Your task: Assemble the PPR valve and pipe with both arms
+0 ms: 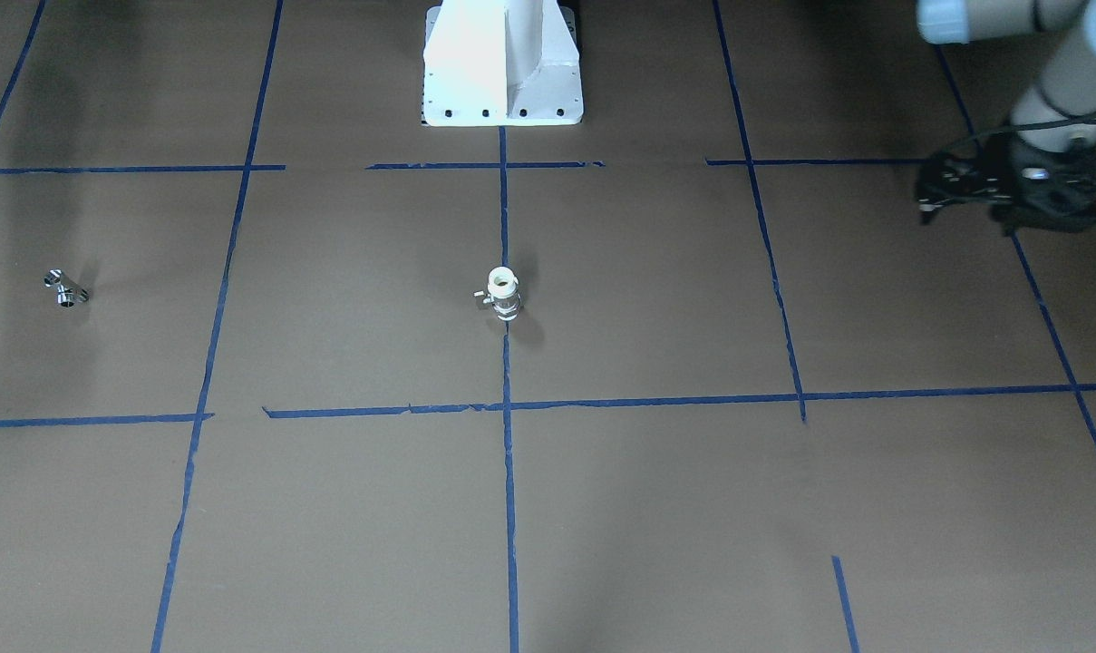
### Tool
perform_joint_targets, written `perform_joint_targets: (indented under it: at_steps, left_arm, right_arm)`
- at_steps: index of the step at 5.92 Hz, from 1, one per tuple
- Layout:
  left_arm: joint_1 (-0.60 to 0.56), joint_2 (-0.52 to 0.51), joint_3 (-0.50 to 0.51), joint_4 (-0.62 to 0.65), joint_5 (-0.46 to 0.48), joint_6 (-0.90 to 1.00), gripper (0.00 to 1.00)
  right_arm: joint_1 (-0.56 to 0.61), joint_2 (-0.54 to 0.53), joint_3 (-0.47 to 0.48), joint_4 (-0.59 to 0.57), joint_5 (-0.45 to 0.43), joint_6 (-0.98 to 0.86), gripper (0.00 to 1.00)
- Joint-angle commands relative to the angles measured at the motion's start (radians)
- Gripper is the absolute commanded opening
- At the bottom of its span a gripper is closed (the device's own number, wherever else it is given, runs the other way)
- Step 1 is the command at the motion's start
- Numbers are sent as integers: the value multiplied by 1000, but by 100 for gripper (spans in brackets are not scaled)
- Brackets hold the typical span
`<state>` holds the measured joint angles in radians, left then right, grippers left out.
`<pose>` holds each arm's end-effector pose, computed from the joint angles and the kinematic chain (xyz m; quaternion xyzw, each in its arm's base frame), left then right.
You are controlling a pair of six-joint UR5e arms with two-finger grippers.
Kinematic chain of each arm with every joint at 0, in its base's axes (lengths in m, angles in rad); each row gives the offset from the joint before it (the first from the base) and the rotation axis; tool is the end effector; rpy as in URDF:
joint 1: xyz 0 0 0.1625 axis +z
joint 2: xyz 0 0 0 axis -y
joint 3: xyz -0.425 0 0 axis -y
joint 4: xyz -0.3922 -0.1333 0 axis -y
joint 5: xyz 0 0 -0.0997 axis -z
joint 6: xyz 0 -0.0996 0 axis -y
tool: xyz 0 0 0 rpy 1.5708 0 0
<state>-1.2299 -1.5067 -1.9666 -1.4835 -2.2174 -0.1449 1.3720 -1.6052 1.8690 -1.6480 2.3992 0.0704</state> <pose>0.0846 -0.4576 0.5119 0.0364 0.3339 0.1306 0.9328 -0.0350 -0.4770 0.5327 0.0307 -0.4085 -0.0959 0.9072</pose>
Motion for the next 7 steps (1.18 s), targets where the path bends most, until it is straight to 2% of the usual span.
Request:
perform_joint_targets:
  at_steps: [1, 2, 3, 4, 6, 7]
  left_arm:
    - [-232, 71, 210, -85, -106, 266, 100]
    - [-268, 72, 315, -160, -192, 315, 100]
    - [-269, 82, 324, -181, -194, 315, 100]
    - [-269, 82, 322, -182, -196, 314, 100]
    - [-269, 82, 322, -182, -196, 312, 100]
    - [-269, 82, 322, -182, -196, 309, 100]
  right_arm:
    - [-170, 16, 132, 2, -32, 299, 99]
    - [-247, 13, 159, 40, -84, 383, 99]
    - [-304, -39, 154, 195, -144, 469, 100]
    - [-339, -86, 94, 347, -185, 488, 100]
    - [-341, -90, -109, 608, -189, 480, 100]
    - [-346, -90, -158, 649, -189, 480, 99]
